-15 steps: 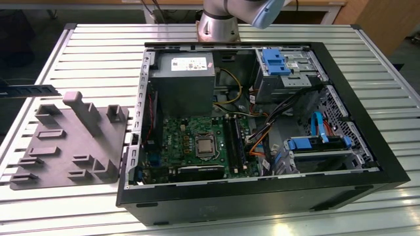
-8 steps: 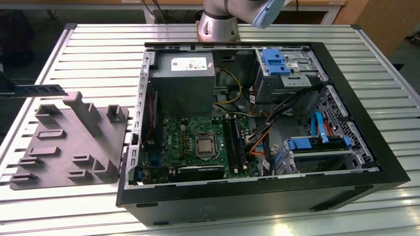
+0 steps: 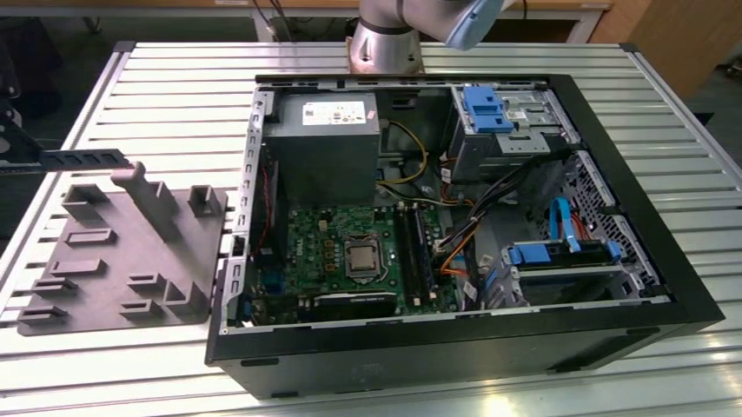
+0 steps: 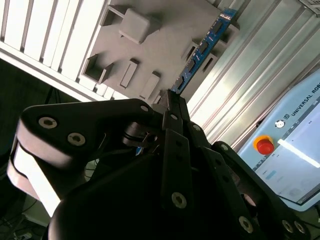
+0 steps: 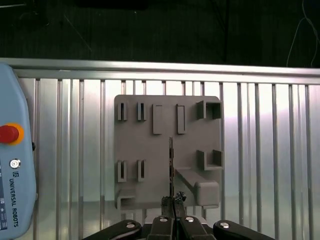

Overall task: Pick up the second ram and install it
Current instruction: 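Pick up the second ram and move it above second insertion slot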

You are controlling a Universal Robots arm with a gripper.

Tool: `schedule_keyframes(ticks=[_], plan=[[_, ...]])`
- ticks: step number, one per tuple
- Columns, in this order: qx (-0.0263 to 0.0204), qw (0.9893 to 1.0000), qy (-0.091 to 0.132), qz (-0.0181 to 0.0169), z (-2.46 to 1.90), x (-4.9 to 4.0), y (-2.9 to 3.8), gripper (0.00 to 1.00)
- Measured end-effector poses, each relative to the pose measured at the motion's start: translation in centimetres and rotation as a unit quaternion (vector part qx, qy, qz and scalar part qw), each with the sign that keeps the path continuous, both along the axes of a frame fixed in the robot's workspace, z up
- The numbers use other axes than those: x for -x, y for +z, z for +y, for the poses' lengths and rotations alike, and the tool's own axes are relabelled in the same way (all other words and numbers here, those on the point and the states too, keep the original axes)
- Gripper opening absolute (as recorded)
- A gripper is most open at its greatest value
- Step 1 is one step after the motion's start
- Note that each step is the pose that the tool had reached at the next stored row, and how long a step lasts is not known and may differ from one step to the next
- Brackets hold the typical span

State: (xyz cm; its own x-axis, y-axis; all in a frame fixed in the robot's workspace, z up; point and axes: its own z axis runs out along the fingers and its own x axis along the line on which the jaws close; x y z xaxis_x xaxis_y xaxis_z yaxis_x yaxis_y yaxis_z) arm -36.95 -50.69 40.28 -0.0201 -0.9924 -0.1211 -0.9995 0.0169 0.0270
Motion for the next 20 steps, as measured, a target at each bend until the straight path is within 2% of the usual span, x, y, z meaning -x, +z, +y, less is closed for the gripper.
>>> schedule_keyframes(ticks=[20], plan=[[0.0, 1.0, 0.0, 0.0, 0.0, -2.86, 0.0, 0.12]])
